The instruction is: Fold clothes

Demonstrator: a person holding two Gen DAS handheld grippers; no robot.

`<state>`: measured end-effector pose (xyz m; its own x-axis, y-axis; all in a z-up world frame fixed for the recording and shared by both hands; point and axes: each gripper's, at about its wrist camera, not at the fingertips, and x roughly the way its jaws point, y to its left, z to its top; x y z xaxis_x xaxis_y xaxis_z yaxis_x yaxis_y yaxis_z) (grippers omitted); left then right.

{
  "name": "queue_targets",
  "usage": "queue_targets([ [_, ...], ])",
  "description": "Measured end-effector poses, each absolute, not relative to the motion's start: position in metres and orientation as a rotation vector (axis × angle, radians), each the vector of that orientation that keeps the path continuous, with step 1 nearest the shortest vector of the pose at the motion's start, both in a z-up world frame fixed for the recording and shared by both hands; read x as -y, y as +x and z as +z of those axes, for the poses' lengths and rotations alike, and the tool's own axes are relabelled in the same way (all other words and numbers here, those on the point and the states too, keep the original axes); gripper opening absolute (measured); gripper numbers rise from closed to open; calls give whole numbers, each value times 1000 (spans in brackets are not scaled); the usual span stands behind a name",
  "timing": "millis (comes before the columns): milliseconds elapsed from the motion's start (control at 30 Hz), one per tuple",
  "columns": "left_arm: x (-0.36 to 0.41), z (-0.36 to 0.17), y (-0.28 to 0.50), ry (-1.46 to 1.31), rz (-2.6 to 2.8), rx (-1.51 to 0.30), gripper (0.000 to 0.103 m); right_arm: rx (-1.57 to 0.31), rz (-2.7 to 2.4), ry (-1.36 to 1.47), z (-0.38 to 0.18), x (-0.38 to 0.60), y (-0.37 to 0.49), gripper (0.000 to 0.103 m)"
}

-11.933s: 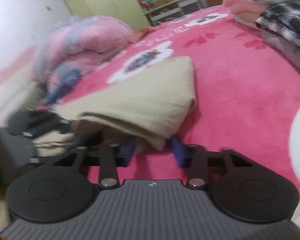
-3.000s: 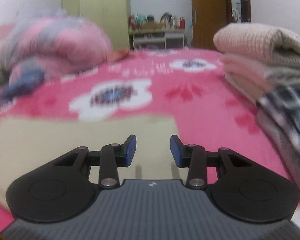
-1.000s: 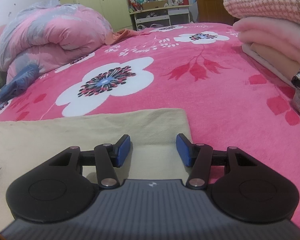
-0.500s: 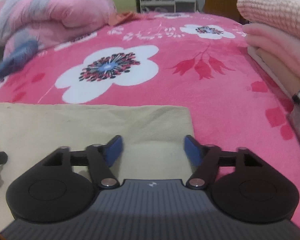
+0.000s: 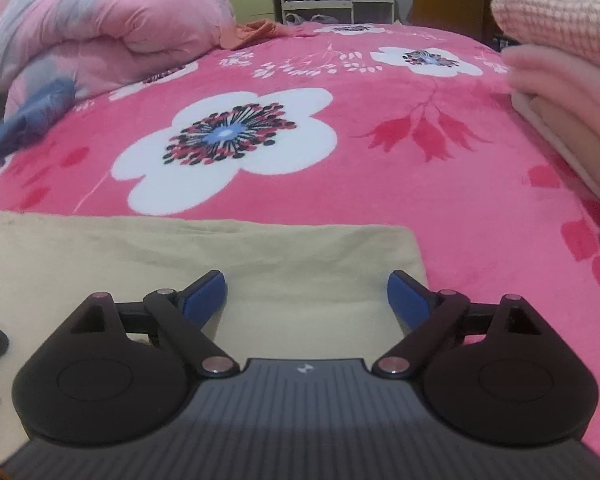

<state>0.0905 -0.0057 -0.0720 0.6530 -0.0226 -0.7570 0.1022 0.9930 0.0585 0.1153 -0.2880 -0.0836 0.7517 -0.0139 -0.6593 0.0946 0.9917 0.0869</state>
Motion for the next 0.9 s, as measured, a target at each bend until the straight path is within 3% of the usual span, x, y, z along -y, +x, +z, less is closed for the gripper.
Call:
queue_targets([
  [333,5,-72,90,96,-69,-865,103,-666,-11,122,-53,282,70,89],
  [533,6,-71,89,97,-62,-872,103,-717,17,85,-80,278,44,91],
  [900,4,-71,88,102,-74,-878,103,-550,77,3,-72,257,-14,92],
])
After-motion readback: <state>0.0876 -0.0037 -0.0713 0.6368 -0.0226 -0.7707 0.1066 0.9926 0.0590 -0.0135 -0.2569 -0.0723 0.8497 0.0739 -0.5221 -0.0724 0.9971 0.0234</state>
